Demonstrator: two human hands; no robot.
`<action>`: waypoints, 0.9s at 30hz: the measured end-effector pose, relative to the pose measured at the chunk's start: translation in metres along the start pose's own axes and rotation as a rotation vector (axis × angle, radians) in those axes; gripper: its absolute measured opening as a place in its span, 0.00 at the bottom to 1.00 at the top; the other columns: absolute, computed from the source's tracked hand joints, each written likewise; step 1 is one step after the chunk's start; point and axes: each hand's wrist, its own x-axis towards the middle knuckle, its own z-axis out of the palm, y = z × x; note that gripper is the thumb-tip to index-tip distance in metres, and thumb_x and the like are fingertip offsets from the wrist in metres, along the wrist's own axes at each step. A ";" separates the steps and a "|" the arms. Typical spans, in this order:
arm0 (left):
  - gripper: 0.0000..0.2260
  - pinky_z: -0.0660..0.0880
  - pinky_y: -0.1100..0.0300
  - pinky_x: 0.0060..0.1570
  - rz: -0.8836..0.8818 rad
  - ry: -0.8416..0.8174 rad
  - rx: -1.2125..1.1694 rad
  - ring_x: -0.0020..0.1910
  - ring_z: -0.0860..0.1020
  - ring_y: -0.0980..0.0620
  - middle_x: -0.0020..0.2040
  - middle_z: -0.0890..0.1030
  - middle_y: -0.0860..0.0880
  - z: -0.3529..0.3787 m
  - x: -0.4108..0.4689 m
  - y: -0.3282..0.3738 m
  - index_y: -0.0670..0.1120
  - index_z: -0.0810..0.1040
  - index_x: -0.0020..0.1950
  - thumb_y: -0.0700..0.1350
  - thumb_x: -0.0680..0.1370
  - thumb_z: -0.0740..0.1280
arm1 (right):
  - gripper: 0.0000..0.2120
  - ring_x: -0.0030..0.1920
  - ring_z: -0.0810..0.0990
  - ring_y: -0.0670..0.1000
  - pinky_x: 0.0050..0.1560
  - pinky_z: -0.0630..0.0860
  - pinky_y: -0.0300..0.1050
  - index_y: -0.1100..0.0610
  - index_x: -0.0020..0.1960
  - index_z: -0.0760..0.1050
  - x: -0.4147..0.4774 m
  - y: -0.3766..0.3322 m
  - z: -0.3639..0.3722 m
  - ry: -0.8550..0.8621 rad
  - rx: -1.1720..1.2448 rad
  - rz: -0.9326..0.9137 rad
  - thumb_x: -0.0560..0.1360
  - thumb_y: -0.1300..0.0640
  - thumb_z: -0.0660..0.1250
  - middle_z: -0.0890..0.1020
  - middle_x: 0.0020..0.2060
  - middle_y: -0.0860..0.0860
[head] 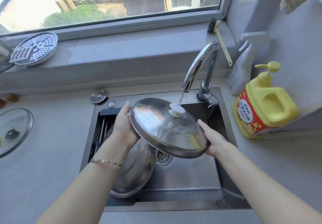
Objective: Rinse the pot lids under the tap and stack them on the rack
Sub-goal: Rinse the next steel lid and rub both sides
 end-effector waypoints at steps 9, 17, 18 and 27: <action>0.20 0.76 0.46 0.57 -0.005 0.193 -0.127 0.52 0.81 0.42 0.53 0.83 0.39 0.005 -0.003 -0.096 0.37 0.78 0.58 0.46 0.71 0.72 | 0.21 0.58 0.77 0.56 0.62 0.72 0.51 0.59 0.61 0.74 -0.017 0.044 0.006 0.293 -0.198 -0.194 0.77 0.45 0.61 0.78 0.57 0.56; 0.13 0.78 0.50 0.53 0.003 0.076 -0.177 0.51 0.81 0.44 0.49 0.83 0.42 0.023 0.001 -0.080 0.39 0.79 0.54 0.46 0.76 0.66 | 0.36 0.72 0.38 0.41 0.71 0.32 0.38 0.53 0.76 0.46 -0.055 0.053 0.057 -0.044 -1.226 -1.043 0.73 0.37 0.37 0.42 0.73 0.43; 0.15 0.77 0.51 0.55 -0.019 0.053 -0.216 0.52 0.81 0.45 0.50 0.83 0.43 0.022 0.002 -0.075 0.39 0.79 0.55 0.49 0.76 0.66 | 0.37 0.72 0.40 0.39 0.70 0.32 0.36 0.52 0.76 0.49 -0.058 0.049 0.060 -0.112 -1.288 -1.094 0.73 0.34 0.36 0.45 0.73 0.43; 0.23 0.73 0.42 0.60 0.112 0.167 -0.213 0.55 0.80 0.41 0.54 0.83 0.42 0.008 0.004 -0.063 0.43 0.79 0.57 0.56 0.69 0.71 | 0.31 0.76 0.43 0.49 0.74 0.39 0.47 0.57 0.76 0.47 -0.023 0.001 0.043 0.182 -1.269 -0.873 0.79 0.42 0.45 0.48 0.77 0.52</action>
